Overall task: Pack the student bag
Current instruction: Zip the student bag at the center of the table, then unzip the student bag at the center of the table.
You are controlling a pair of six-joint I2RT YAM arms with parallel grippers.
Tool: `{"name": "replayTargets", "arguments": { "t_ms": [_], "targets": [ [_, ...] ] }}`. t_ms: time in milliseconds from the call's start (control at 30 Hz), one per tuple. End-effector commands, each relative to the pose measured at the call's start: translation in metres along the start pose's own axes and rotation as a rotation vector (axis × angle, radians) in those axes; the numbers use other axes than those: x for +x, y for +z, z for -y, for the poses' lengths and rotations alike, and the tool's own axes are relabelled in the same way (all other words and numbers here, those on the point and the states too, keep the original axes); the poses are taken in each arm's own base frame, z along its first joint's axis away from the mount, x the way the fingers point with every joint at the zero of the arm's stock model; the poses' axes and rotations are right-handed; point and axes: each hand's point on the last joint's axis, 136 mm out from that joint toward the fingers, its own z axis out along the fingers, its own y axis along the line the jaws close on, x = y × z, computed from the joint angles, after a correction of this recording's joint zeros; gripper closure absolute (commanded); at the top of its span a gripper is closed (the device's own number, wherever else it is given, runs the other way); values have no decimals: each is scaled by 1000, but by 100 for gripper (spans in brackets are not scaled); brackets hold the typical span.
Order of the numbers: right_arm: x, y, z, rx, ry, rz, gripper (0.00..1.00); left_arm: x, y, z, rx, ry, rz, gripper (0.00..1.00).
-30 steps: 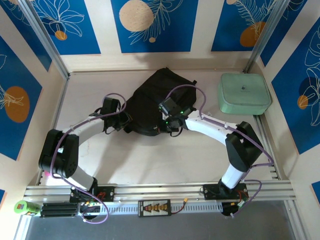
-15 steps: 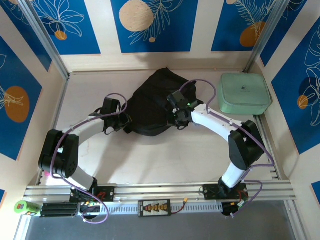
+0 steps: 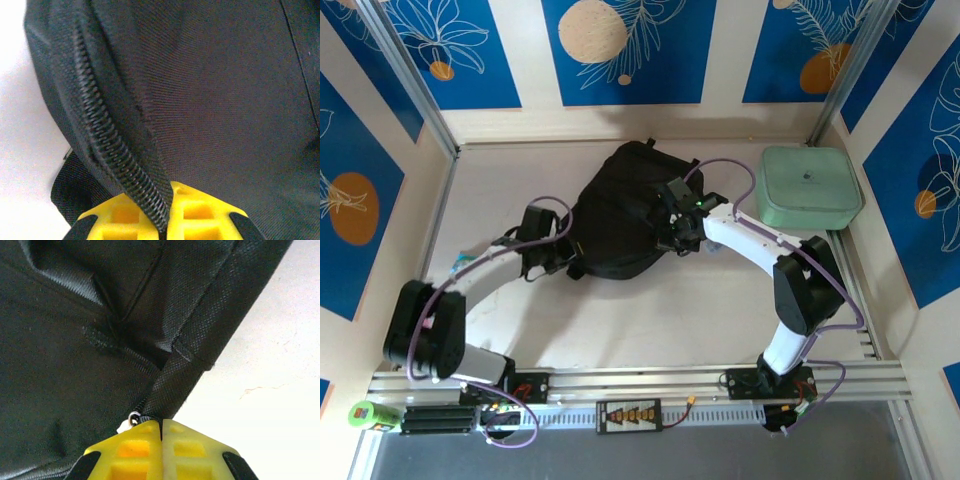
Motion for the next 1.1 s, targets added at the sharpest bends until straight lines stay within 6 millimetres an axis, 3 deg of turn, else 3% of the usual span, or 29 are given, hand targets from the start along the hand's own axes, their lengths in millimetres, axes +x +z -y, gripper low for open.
{"name": "replayTargets", "arguments": {
  "t_ms": [0,167,233,267,367,467,500,533,633,700,767,867,1067],
  "targets": [
    [0,-3,6,-13,2,5,100,48,-17,-34,-122,-27,-111,100],
    [26,-5,3,-95,-3,-28,100,83,-34,-49,-181,-26,-170,96],
    [39,-6,3,-117,-13,-35,100,88,-43,-51,-196,-1,-169,86],
    [45,-6,6,-117,-14,-37,100,88,-48,-51,-196,14,-163,75],
    [52,-9,15,-117,-15,-29,100,76,-68,-41,-192,88,-108,57],
    [45,-19,16,-156,-8,-4,100,54,-86,-17,-175,185,-59,43],
    [41,-25,14,-174,-4,12,95,48,-89,-7,-160,210,-58,41],
    [34,-31,11,-196,-3,37,84,40,-91,6,-138,234,-54,39],
    [12,-49,5,-240,6,128,51,15,-84,46,-46,291,-30,37],
    [-3,-53,7,-254,44,164,40,-2,-75,72,19,324,-3,35],
    [-15,-51,10,-278,101,163,37,-18,-62,100,78,369,18,35],
    [-25,-41,9,-321,151,134,34,-37,-43,127,73,453,45,35],
    [-25,-13,5,-350,178,31,34,-53,1,160,-30,626,20,37]
  ]
}}
